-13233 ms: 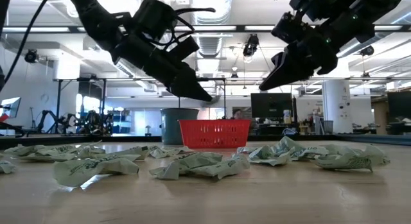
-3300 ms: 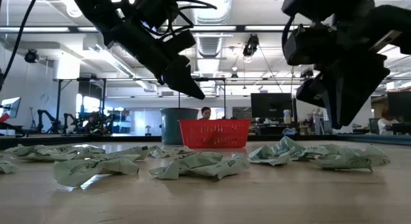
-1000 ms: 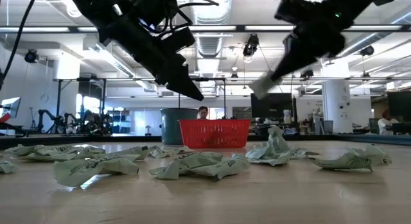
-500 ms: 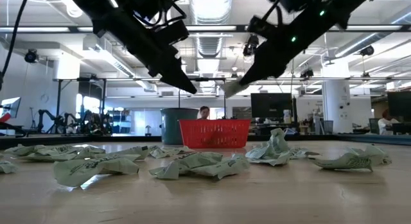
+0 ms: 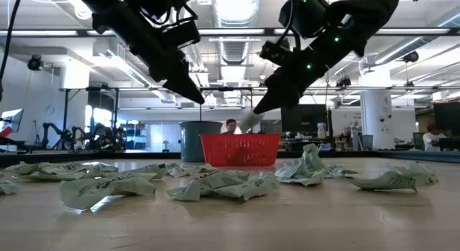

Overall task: Pick and place items into bin
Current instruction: Put the light green stevia packet into the red bin

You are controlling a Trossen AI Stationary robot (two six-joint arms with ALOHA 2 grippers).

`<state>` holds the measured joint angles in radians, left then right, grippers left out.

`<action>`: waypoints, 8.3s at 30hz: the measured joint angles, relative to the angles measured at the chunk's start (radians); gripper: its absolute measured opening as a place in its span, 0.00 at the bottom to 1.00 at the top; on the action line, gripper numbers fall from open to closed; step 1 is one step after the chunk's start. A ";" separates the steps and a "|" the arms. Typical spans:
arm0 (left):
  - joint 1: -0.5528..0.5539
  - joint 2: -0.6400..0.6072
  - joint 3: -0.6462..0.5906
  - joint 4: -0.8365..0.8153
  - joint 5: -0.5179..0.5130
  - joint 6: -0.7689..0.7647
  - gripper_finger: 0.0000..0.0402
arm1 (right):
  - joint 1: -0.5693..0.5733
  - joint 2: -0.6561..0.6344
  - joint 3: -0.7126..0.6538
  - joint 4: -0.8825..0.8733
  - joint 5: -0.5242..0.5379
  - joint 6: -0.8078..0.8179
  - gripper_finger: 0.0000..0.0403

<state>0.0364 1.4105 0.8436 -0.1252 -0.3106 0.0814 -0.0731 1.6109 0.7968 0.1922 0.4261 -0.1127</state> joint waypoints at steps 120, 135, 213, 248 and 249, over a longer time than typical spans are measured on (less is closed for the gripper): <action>-0.044 0.105 -0.031 0.335 -0.108 0.037 0.02 | 0.143 -0.289 -0.008 -0.214 -0.034 -0.127 0.15; 0.030 0.158 -0.025 0.309 -0.107 0.030 0.05 | 0.143 -0.289 -0.009 -0.218 -0.034 -0.124 0.15; -0.177 -0.070 -0.131 0.037 -0.045 -0.232 0.34 | 0.367 0.065 -0.023 -0.358 -0.119 0.053 0.37; -0.177 -0.070 -0.135 0.035 -0.045 -0.233 0.34 | 0.367 0.063 -0.023 -0.269 -0.172 -0.035 0.09; -0.177 -0.070 -0.135 0.035 -0.045 -0.233 0.34 | 0.367 0.055 -0.023 -0.271 -0.172 -0.043 0.09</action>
<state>-0.1410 1.3403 0.7086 -0.0902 -0.3557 -0.1520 0.2943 1.6663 0.7742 -0.0792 0.2545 -0.1558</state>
